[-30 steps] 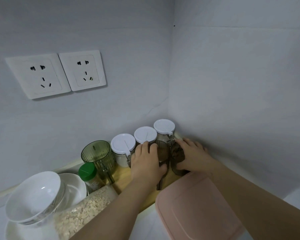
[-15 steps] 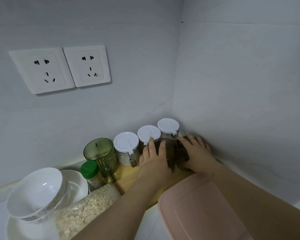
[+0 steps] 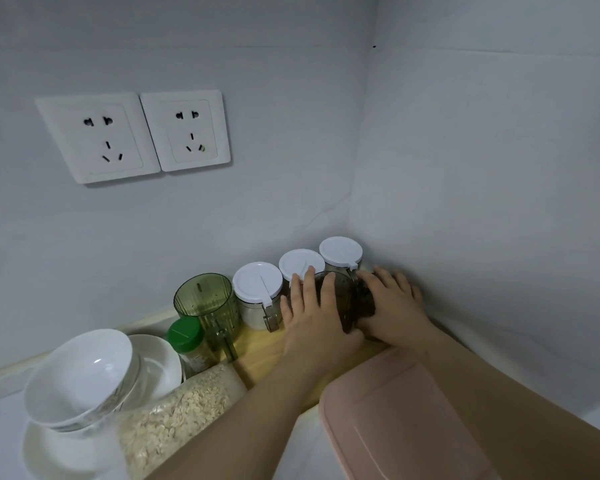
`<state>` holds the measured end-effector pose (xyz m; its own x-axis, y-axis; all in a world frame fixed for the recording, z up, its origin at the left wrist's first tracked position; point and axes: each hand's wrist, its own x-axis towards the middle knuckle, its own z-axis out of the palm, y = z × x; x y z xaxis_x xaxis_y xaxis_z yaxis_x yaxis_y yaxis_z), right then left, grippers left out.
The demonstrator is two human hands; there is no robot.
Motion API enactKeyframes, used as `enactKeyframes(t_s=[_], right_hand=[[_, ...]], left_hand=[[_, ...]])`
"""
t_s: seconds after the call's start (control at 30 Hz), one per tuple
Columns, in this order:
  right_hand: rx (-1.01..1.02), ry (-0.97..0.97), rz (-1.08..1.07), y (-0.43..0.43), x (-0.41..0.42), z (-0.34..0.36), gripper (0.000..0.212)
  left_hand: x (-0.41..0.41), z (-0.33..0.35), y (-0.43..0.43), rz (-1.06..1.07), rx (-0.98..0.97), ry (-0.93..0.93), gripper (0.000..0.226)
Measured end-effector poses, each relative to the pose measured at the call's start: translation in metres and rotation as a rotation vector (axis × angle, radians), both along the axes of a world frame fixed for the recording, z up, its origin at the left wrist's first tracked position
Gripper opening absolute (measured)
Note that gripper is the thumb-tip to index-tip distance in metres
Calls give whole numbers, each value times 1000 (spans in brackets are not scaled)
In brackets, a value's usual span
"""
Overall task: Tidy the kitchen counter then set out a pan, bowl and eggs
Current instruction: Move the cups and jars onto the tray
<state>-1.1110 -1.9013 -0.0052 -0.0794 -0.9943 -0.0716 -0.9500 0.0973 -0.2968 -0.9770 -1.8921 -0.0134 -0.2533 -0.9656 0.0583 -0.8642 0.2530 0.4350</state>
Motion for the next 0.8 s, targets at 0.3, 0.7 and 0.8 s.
enactKeyframes(t_s=[0.3, 0.7, 0.8], right_hand=[[-375, -150, 78, 15, 66, 17, 42], [-244, -115, 151, 13, 98, 9, 36], [-226, -122, 137, 15, 97, 9, 38]], left_hand=[[96, 27, 10, 210, -325, -46, 38], [142, 7, 2, 382, 14, 36, 47], [146, 4, 6, 383, 46, 75, 52]])
